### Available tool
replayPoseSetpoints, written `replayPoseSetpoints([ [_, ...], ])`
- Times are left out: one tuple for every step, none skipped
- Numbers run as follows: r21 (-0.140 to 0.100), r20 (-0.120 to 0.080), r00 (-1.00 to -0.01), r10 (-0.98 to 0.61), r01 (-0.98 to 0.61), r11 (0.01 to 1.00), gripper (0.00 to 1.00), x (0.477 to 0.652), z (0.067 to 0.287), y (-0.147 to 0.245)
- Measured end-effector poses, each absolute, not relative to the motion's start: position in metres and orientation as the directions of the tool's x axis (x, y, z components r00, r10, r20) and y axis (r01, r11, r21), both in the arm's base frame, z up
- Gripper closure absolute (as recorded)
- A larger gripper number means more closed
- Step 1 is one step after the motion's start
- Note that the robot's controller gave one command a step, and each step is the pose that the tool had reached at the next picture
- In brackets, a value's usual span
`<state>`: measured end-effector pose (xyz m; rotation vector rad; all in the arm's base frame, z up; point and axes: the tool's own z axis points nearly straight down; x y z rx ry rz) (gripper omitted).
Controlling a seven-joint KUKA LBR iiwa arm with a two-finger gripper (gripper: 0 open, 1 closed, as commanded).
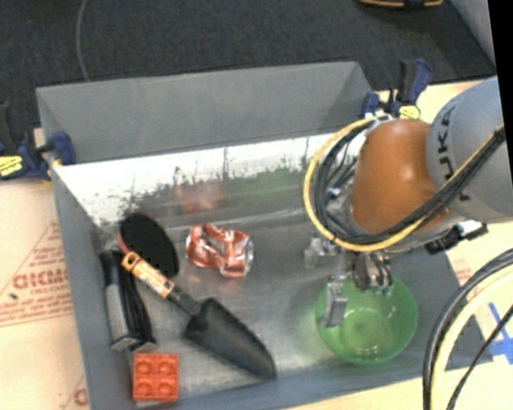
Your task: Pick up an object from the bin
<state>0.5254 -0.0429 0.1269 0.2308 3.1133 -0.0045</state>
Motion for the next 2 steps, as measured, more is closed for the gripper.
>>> replayPoseSetpoints([
  [-0.007,-0.035,-0.999,-0.037,-0.037,0.999,0.00,0.569,0.163,0.010],
  [-0.004,-0.012,-0.976,0.217,0.217,0.976,0.00,0.533,0.076,-0.038],
])
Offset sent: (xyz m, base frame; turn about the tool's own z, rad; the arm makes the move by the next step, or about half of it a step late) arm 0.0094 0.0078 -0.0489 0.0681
